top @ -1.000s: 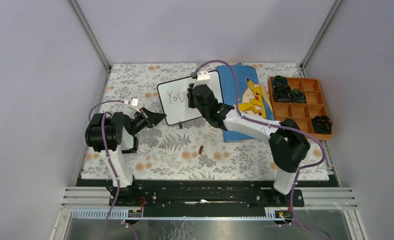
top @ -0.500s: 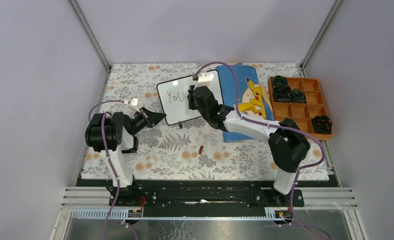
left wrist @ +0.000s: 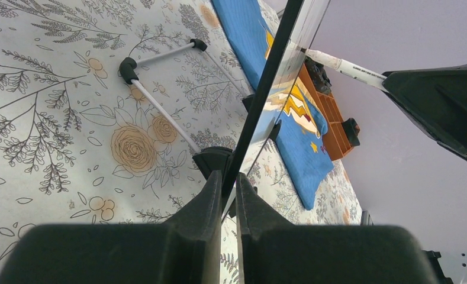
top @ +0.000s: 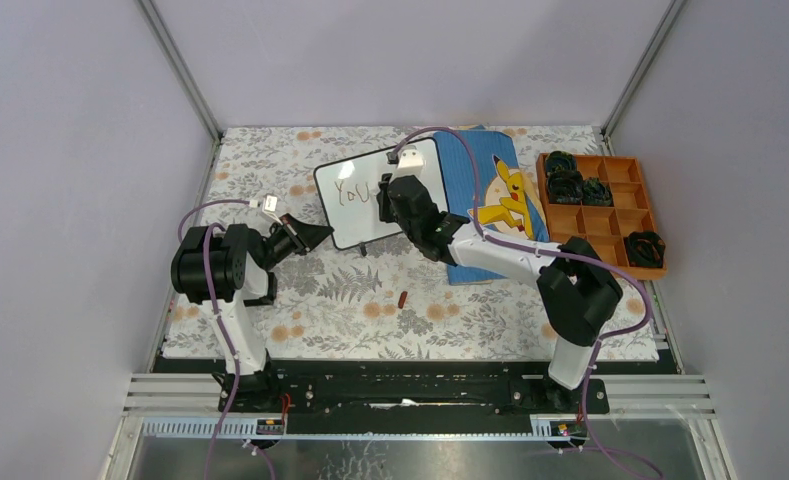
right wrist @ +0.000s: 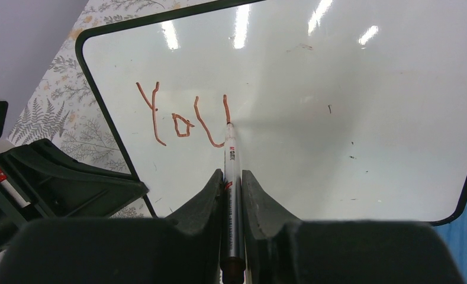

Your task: Write a sentence on the whiteboard

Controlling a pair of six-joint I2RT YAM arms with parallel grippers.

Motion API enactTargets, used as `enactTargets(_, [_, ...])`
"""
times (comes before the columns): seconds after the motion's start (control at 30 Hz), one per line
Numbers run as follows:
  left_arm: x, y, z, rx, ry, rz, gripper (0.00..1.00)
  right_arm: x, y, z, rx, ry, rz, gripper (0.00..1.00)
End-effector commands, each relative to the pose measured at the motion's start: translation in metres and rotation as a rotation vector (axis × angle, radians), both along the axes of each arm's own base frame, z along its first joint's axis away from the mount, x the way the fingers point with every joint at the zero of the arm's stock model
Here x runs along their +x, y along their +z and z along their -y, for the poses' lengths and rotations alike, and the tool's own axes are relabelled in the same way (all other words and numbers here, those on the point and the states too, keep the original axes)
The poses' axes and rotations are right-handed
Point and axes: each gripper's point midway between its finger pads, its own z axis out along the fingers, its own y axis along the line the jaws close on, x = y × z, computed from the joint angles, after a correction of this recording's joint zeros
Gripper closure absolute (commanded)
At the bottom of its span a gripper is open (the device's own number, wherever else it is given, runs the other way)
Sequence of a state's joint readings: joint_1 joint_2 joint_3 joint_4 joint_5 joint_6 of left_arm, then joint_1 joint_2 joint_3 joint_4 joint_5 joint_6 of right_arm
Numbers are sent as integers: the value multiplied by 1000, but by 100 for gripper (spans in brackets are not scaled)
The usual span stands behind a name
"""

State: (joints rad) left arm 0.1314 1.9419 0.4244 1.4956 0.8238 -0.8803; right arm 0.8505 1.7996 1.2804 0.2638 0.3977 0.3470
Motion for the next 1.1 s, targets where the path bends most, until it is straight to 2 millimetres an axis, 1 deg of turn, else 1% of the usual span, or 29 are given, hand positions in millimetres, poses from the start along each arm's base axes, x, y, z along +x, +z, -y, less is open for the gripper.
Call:
enactTargets(0.0, [2,3,1,9,-7,25,100,-1,11,7,19,-11,9,100])
enactTargets(0.13, [2,4,1,11,-6,28,100,-3,20,8,42,-13,18,100])
enactTargets(0.33, [2,3,1,11,-9,26,100,-9,64,14,135,-17,78,100])
enactTargets(0.47, [2,4,1,11,-10,27,100,-10,85,25,168,-43,118,100])
enactTargets(0.5, [2,3,1,10,-11,26,93,-12,91,27,178,-47,128,100])
enactTargets(0.53, [1,4,1,10,-13,27,84,-13,94,30,184,-49,132,100])
enactTargets(0.63, [1,5,2,8,-19,35,63,-19,97,36,194,-53,133,100])
enactTargets(0.73, [0,7,3,1,-24,44,56,-26,96,44,197,-57,125,100])
enactTargets(0.83, [-1,11,6,-8,-37,62,52,-36,92,51,202,-51,111,100])
enactTargets(0.9, [-2,14,13,-7,-67,73,51,-42,91,56,210,-48,104,100])
enactTargets(0.97, [-3,15,21,-4,-101,82,50,-49,90,61,219,-42,97,100])
enactTargets(1.07, [-1,14,23,-11,-109,79,51,-57,89,68,230,-36,89,100])
